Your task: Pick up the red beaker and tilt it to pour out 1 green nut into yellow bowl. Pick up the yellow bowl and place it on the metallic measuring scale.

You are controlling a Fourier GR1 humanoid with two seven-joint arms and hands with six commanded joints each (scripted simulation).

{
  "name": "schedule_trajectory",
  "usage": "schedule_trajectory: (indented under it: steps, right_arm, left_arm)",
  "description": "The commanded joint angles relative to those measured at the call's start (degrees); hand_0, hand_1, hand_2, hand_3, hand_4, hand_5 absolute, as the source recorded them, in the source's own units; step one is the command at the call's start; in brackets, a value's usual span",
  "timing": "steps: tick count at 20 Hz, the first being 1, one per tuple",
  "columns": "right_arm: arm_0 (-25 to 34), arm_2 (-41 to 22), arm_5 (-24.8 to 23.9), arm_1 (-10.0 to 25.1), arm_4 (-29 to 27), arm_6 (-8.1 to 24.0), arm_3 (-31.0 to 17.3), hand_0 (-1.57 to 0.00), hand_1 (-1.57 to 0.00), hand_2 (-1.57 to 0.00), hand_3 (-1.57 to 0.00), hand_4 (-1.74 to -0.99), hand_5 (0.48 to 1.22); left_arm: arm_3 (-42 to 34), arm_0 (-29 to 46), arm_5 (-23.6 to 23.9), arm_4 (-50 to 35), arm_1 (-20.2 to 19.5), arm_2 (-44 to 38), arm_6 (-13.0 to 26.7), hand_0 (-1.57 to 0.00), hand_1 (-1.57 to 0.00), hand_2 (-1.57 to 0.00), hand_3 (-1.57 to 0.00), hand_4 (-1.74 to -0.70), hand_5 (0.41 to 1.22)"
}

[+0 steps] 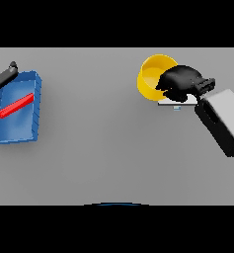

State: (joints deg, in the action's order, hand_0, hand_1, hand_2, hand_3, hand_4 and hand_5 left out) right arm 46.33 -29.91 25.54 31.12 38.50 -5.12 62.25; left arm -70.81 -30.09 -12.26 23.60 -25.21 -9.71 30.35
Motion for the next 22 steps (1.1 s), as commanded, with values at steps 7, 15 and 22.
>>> schedule_trajectory:
  steps: [7,15,22]
  right_arm:
    - [2.32,1.47,-4.07,0.29,0.57,-0.50,-11.60,-1.53,-1.43,-1.50,-1.47,-1.728,1.221]
    - [3.23,1.17,-6.21,0.09,1.09,-2.54,-18.62,-1.43,-1.25,-1.35,-1.55,-1.730,1.221]
    - [4.36,2.12,-6.56,-1.04,0.59,-2.91,-23.19,-1.41,-1.15,-1.18,-1.39,-1.644,1.221]
  left_arm:
    - [-4.56,1.49,-0.04,-0.64,0.50,-0.22,3.03,0.00,0.00,0.00,0.00,-0.82,0.765]
    - [-3.49,0.83,-0.38,-0.24,0.89,-0.41,4.60,0.00,0.00,0.00,0.00,-0.85,0.784]
    - [-3.44,0.82,-0.41,-0.40,0.85,-0.60,4.06,0.00,0.00,0.00,0.00,-0.84,0.773]
